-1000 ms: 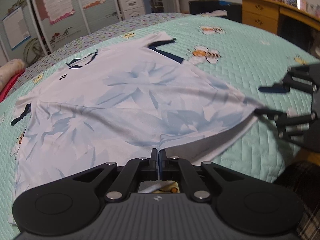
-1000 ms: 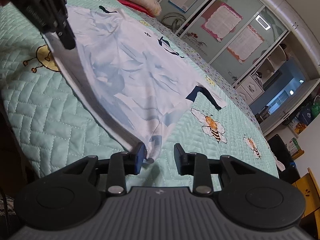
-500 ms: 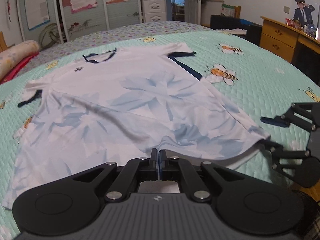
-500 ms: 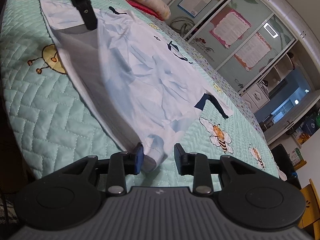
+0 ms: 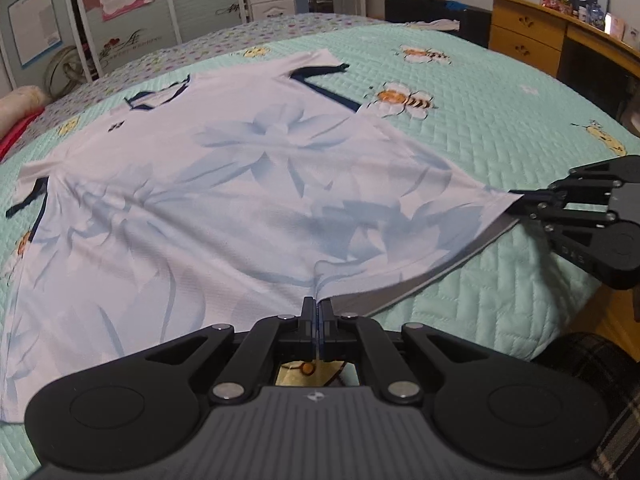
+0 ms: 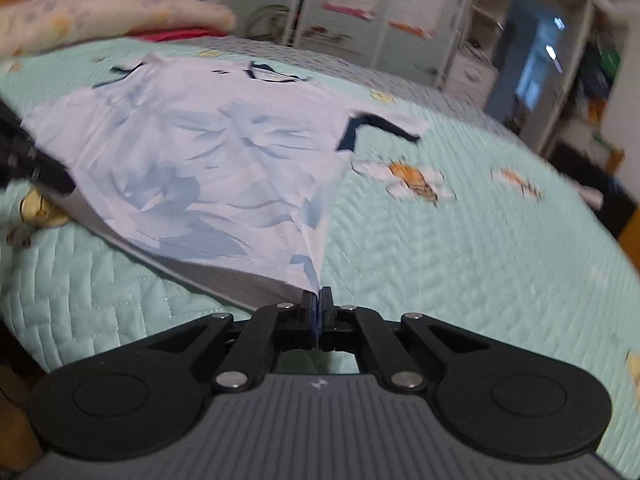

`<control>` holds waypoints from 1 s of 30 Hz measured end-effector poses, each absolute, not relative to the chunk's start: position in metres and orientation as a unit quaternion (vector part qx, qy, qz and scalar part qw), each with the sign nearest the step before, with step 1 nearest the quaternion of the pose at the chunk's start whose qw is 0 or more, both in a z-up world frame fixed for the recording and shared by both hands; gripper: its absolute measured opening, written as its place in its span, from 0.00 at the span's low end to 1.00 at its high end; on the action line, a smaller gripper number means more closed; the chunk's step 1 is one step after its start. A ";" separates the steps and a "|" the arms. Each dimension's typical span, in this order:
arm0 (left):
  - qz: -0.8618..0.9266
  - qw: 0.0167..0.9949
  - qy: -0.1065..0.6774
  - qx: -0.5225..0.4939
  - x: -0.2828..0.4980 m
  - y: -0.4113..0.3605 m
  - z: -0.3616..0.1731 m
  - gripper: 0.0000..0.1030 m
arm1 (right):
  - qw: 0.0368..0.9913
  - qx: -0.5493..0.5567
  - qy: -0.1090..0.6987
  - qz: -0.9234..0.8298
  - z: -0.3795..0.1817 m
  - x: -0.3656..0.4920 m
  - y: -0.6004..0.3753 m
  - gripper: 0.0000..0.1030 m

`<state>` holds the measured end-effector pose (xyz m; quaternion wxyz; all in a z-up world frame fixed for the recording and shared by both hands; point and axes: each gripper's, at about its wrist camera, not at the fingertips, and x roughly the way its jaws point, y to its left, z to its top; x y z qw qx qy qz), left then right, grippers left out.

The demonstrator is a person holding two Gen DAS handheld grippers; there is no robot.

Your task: Fold clothes

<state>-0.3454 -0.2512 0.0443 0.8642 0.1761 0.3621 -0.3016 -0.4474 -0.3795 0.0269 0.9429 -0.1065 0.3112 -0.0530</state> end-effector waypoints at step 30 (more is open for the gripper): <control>-0.003 0.944 0.329 -0.041 -0.289 0.016 0.053 0.31 | 0.926 -0.192 0.313 -0.081 0.026 -0.439 -0.353 0.31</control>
